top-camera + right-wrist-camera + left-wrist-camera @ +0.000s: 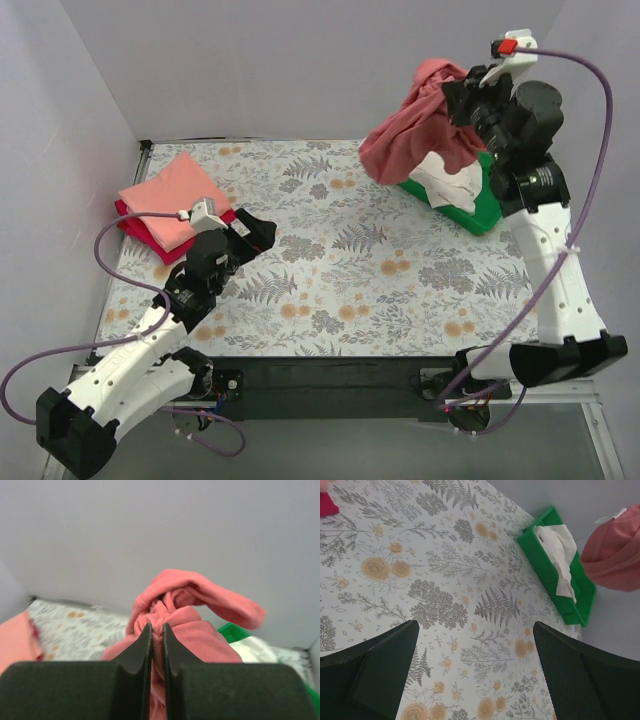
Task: Fold and stack the t-shirts
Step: Move the tshirt to the center of the board
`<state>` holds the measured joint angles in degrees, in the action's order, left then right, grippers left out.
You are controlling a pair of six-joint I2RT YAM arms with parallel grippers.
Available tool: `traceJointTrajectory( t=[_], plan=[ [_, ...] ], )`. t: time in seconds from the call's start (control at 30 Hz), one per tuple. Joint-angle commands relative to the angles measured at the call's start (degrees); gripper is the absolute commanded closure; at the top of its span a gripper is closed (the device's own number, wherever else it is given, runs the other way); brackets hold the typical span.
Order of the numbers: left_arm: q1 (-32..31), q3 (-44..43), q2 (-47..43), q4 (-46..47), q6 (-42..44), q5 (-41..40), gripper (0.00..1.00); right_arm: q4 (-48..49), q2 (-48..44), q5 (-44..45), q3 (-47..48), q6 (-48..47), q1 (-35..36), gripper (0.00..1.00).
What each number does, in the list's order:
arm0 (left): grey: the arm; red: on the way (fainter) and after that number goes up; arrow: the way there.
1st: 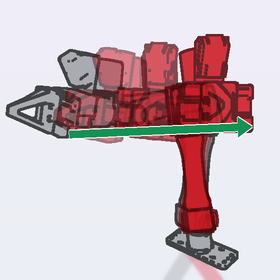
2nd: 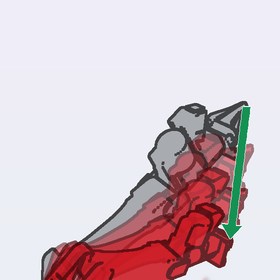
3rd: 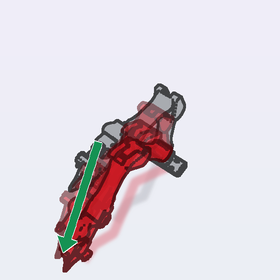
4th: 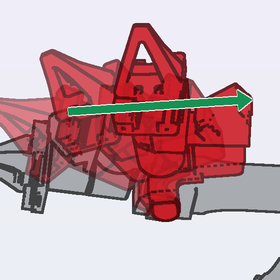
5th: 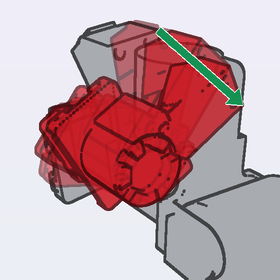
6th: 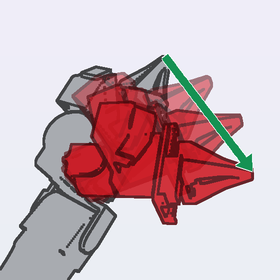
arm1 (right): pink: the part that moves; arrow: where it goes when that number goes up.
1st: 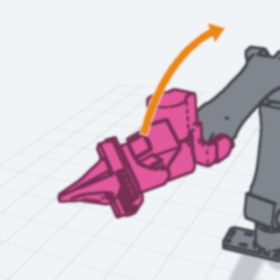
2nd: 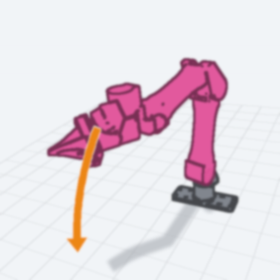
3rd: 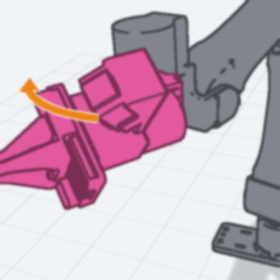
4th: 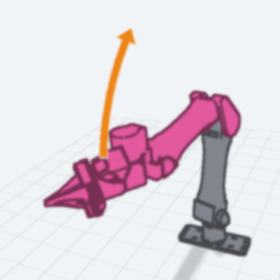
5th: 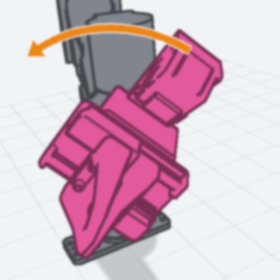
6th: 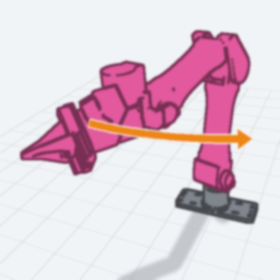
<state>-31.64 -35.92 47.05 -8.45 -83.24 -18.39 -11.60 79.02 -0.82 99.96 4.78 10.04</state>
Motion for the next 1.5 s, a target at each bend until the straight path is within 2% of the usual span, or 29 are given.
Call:
traceJointTrajectory(
  t=[0.0, 0.23, 0.37, 0.53, 0.7, 0.77, 0.8, 0.83, 0.97, 1.0, 1.03, 1.1, 1.23, 1.3, 1.33, 1.47],
  plan=[
    [-0.09, 1.12, -2.13, 0.54, -1.30, 4.76, 0.02, 4.03, -7.19, -0.15, -9.56, 3.55, 4.79, 0.95],
    [-0.09, 4.72, -9.76, -1.57, -5.70, 3.37, 0.02, 7.90, -15.30, 2.12, -30.57, 12.52, 12.53, 0.97],
    [-0.09, 4.98, -11.71, -8.67, -7.37, 2.05, 0.02, 10.80, -15.83, 7.04, -38.85, 14.64, 18.07, 0.97],
    [-0.09, 5.34, -9.61, -10.98, -8.34, 5.63, 0.02, 17.55, -13.81, 11.63, -45.81, 17.81, 21.50, 0.97],
    [0.00, 7.09, -2.60, -10.10, -8.69, 12.14, 0.02, 18.10, -7.14, 15.58, -48.02, 19.40, 22.74, 0.92],
    [-0.18, 8.49, -0.39, -8.43, -8.60, 16.44, 0.02, 17.66, -3.99, 19.53, -47.76, 19.31, 22.74, 0.86],
    [-0.09, 8.93, 1.80, -7.47, -8.52, 18.20, 0.02, 17.22, -2.75, 21.02, -46.71, 18.52, 22.83, 0.71],
    [-0.18, 9.98, 3.65, -4.50, -8.52, 22.57, 0.02, 15.91, -0.65, 23.99, -44.79, 16.86, 22.83, 0.52],
    [-0.88, 13.33, 6.91, 2.11, -9.57, 29.89, 0.02, 6.62, 3.59, 28.23, -38.62, 14.47, 22.74, 0.19],
    [-1.58, 13.77, 8.31, 3.42, -9.66, 30.25, 0.02, 5.02, 2.55, 30.42, -38.35, 14.99, 22.74, 0.05],
    [-2.28, 13.25, 9.80, 3.96, -9.40, 29.91, 0.02, 4.57, 0.28, 32.79, -39.74, 16.04, 22.74, 0.02],
    [-3.69, 12.02, 12.27, 4.14, -9.13, 28.60, 0.02, 4.13, -4.48, 34.48, -43.70, 17.81, 22.74, 0.02],
    [-6.85, 7.81, 20.69, 4.84, -8.26, 26.31, 0.02, 3.42, -20.55, 36.23, -59.59, 25.71, 22.74, 0.02],
    [-9.04, 6.05, 25.44, 5.63, -8.25, 24.99, 0.08, 2.81, -31.16, 37.46, -69.33, 30.01, 22.57, 0.02],
    [-10.27, 4.30, 27.99, 6.33, -8.34, 23.33, 0.12, 2.46, -39.39, 36.34, -74.51, 31.68, 22.56, 0.02],
    [-10.99, 0.69, 35.80, 6.16, -7.81, 21.38, 0.25, 2.19, -50.95, 33.18, -78.68, 32.75, 22.56, 0.02]
  ],
)
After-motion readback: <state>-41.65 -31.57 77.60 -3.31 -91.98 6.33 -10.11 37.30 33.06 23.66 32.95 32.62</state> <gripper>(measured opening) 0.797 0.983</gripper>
